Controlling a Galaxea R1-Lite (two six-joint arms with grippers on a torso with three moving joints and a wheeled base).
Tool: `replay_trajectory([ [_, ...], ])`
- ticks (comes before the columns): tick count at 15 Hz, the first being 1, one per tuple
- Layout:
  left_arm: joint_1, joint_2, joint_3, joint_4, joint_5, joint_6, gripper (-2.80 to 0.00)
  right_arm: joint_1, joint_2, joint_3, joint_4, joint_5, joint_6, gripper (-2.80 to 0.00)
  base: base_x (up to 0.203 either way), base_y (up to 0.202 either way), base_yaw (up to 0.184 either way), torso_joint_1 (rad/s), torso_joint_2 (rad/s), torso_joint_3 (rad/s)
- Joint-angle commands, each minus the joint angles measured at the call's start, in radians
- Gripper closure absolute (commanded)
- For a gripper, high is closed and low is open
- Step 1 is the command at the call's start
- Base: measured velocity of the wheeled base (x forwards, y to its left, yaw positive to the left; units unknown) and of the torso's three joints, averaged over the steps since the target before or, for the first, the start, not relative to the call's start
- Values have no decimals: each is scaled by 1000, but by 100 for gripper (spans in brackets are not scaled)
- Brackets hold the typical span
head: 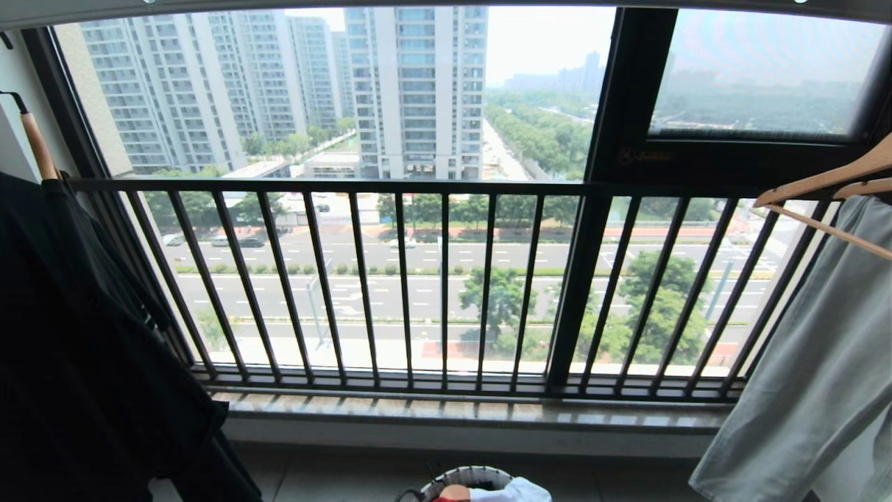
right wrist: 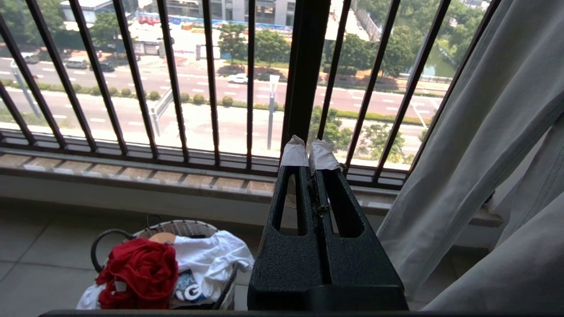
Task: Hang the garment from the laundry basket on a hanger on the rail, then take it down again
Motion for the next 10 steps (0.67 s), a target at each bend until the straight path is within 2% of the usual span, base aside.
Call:
replay_trajectory([
  [1, 0, 0, -1, -1, 1, 0, 0, 0, 0, 1, -1, 0, 3, 0, 0, 0, 0, 0, 0, 0],
  [10, 0, 0, 0, -1, 1, 0, 0, 0, 0, 2, -1, -1, 6, 0, 0, 0, 0, 0, 0, 0],
])
